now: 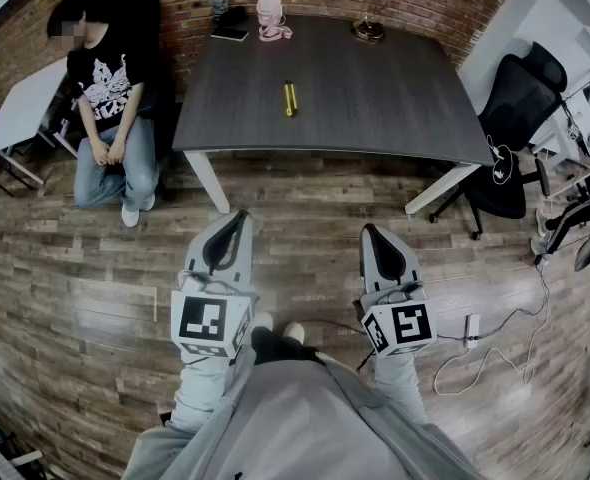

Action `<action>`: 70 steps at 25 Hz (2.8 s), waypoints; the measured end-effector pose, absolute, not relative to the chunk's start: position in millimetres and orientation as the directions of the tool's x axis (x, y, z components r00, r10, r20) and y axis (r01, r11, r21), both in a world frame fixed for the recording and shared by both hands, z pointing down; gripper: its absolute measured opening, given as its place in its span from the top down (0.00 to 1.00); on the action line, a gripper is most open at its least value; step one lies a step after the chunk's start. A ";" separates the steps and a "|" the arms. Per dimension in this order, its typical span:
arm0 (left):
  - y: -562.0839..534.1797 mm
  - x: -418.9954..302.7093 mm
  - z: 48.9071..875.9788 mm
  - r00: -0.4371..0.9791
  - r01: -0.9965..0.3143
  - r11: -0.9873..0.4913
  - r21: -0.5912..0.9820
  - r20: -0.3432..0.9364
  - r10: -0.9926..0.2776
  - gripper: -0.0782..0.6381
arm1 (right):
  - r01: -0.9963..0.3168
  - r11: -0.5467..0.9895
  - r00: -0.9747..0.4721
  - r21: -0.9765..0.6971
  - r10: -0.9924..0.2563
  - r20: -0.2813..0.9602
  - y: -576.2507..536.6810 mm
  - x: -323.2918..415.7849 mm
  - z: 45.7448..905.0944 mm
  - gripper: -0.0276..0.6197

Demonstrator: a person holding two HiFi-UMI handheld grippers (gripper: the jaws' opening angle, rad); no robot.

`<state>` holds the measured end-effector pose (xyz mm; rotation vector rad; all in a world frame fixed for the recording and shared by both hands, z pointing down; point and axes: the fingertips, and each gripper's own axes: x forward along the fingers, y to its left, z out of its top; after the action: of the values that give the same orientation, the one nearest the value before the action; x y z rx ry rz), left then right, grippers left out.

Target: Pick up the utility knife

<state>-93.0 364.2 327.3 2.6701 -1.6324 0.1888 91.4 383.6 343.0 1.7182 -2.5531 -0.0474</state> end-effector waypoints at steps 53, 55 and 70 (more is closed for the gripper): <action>57.1 -109.6 362.5 0.544 -0.835 -0.550 0.003 0.160 -0.824 0.87 | -0.967 0.254 -0.255 -0.024 -0.961 0.105 98.8 80.9 364.9 0.93; 49.1 -108.7 365.3 0.543 -0.835 -0.550 0.005 0.167 -0.823 0.87 | -0.967 0.252 -0.253 -0.030 -0.961 0.111 89.3 83.0 367.2 0.93; -79.9 -101.4 367.2 0.454 -0.886 -0.464 -0.013 0.182 -0.872 0.87 | -0.941 0.335 -0.339 -0.054 -0.932 0.126 -57.6 97.0 375.9 0.93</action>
<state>-101.4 -79.9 367.2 2.6063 -1.5797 0.2494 97.0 -57.6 375.9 1.7617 -2.5065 0.1799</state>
